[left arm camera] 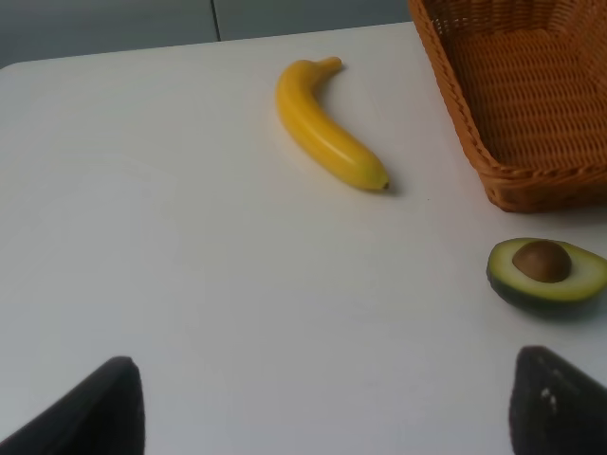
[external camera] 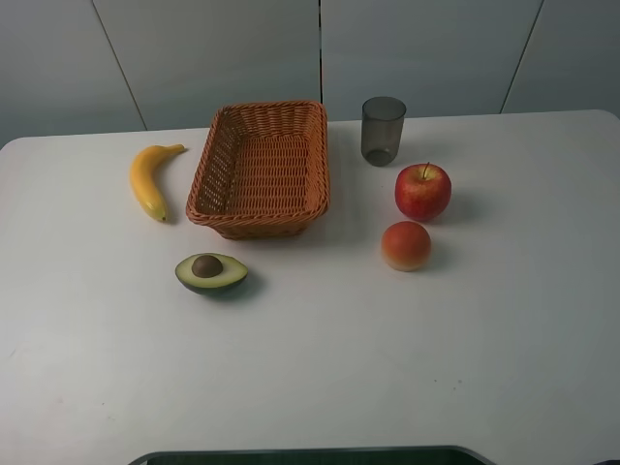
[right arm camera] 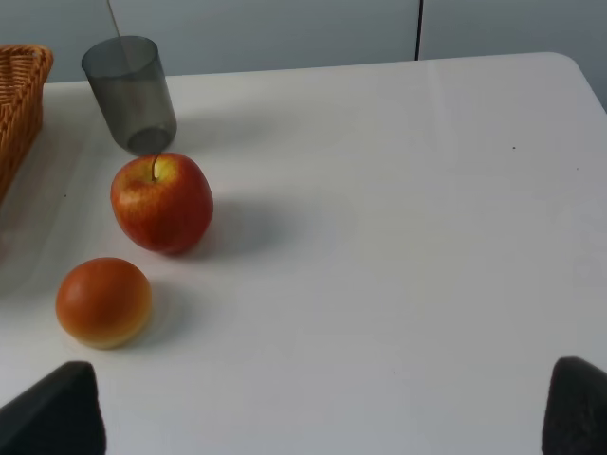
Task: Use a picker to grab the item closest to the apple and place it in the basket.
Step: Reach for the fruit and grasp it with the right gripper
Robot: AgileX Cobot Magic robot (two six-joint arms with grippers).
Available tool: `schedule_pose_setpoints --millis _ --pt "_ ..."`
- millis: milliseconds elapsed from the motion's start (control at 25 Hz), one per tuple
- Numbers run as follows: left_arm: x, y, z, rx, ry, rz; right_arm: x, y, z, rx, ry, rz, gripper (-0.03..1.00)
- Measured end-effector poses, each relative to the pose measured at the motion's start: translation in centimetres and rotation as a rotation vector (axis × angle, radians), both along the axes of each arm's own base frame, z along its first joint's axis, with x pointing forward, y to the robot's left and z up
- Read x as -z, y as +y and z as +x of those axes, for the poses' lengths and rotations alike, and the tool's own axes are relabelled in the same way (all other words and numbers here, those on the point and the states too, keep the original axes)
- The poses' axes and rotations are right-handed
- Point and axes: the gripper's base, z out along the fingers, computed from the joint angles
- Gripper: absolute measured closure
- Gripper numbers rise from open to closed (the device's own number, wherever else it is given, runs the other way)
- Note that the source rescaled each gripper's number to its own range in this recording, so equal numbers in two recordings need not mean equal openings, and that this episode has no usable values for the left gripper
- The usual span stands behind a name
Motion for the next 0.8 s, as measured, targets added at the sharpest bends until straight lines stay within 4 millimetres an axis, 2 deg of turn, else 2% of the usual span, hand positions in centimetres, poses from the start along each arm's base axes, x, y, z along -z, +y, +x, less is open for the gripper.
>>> schedule_pose_setpoints --millis 800 --pt "0.00 0.00 0.00 0.000 0.000 0.000 0.00 0.00 0.00 0.000 0.000 0.000 -0.03"
